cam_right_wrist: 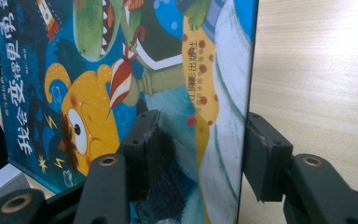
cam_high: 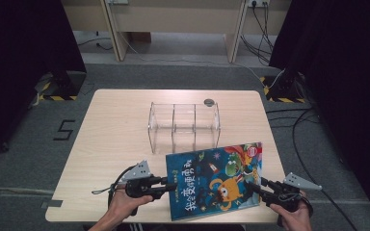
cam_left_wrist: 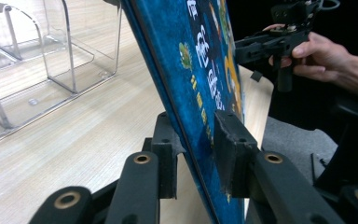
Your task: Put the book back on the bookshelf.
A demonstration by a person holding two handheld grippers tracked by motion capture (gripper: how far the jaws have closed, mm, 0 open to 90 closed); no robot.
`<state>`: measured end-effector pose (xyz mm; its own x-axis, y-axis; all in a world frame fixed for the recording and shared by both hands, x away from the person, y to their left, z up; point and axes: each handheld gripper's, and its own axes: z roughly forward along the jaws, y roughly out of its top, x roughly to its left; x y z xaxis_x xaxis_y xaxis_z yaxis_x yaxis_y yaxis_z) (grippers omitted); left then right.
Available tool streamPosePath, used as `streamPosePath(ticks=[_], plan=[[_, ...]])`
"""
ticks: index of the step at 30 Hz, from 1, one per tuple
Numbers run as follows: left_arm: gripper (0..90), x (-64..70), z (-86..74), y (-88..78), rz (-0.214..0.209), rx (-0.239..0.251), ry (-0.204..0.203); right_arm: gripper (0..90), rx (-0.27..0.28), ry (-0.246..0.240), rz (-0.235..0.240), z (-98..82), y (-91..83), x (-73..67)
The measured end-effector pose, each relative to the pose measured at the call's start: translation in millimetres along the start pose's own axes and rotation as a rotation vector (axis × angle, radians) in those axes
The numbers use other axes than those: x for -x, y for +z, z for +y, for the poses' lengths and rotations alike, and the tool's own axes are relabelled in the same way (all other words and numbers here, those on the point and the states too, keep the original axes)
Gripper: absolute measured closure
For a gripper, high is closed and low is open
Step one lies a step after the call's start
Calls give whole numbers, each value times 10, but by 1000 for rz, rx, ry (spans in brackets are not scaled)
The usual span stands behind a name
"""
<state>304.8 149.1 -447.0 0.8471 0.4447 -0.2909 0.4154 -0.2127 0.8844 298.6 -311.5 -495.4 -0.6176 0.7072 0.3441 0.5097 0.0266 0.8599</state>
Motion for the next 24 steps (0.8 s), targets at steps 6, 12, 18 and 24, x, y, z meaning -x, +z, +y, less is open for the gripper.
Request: streamPosePath(ticks=[6,12,18,24], plan=[[728,48,47,-16,-20,17,-26,490,3,8,-5,-1,-6,0],[760,46,81,-29,-47,4,-109,470,4,29,-2,-4,-8,-14],[774,13,98,-24,-52,-8,-139,408,-26,21,-17,-13,19,-60],[782,-4,127,-28,-58,-36,-163,365,-53,21,-23,-19,61,-97]])
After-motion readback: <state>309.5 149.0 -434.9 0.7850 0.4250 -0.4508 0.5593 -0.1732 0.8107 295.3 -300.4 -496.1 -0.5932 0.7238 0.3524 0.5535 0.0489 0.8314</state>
